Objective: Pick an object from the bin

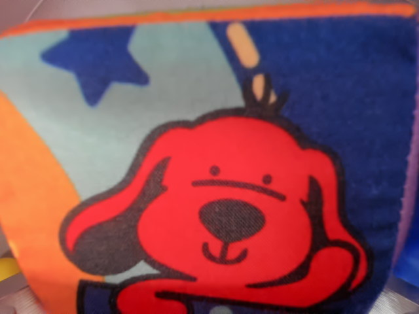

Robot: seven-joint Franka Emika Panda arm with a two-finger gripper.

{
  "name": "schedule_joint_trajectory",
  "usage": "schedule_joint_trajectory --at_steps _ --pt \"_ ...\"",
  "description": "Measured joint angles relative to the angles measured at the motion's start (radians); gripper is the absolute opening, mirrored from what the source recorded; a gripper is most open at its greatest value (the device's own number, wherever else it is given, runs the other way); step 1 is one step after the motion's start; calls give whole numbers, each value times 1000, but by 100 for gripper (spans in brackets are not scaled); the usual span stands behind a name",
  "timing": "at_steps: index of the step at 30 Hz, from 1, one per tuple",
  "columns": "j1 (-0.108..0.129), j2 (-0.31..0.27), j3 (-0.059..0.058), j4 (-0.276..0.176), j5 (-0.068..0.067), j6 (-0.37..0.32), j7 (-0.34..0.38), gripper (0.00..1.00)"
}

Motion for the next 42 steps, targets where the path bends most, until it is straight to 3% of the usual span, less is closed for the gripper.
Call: schedule_joint_trajectory --at_steps 18,42 --pt "0 -89 3 -14 1 -73 0 0" --pt "-1 -248 6 3 12 -248 -6 0"
